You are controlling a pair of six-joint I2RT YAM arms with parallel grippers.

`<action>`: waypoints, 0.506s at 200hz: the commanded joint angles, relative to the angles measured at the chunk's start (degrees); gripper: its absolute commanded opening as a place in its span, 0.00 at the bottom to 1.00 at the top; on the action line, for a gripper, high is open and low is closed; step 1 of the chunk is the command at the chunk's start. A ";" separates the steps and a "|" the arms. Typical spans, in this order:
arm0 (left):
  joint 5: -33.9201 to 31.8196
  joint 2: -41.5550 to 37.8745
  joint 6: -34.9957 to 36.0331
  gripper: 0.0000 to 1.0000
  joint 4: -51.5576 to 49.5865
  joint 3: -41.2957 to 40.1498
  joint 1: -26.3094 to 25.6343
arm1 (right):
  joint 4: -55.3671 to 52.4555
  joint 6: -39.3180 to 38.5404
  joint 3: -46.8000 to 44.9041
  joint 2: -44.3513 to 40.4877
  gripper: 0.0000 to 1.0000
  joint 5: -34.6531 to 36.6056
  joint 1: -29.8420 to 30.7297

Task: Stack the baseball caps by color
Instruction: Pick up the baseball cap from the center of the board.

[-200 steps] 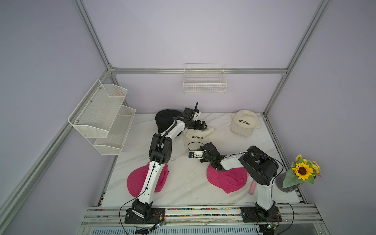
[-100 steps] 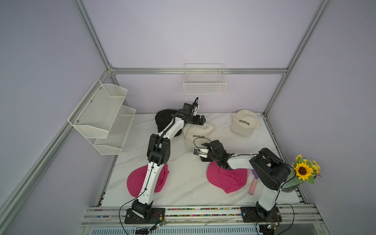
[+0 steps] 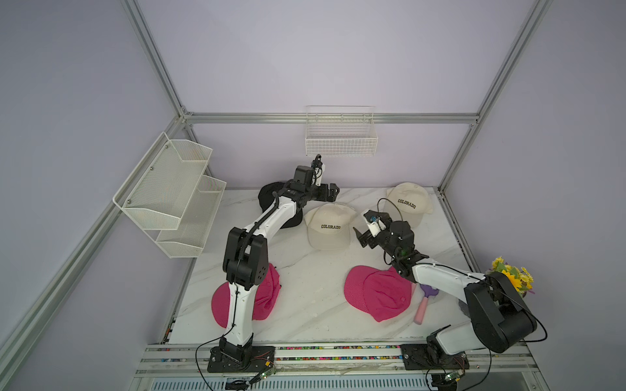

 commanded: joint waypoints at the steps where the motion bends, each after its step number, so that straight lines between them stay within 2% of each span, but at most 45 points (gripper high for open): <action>1: -3.25 -8.30 -2.61 1.00 11.06 -6.96 0.16 | 3.20 25.97 2.12 -0.25 0.97 10.64 -2.68; 18: -4.97 -12.41 -2.79 1.00 14.29 -13.21 0.18 | -2.88 33.01 6.19 1.94 0.97 15.16 -3.76; 40: -7.26 -16.22 -2.86 1.00 16.04 -18.78 0.15 | -6.81 40.09 9.41 4.71 0.97 15.05 -5.04; 67: -10.15 -19.53 -2.65 1.00 16.38 -23.94 0.20 | -4.69 48.54 10.76 6.64 0.97 9.28 -7.51; 101: -13.40 -23.85 -4.64 1.00 18.32 -30.88 0.45 | 2.21 66.25 10.85 11.31 0.95 0.38 -11.79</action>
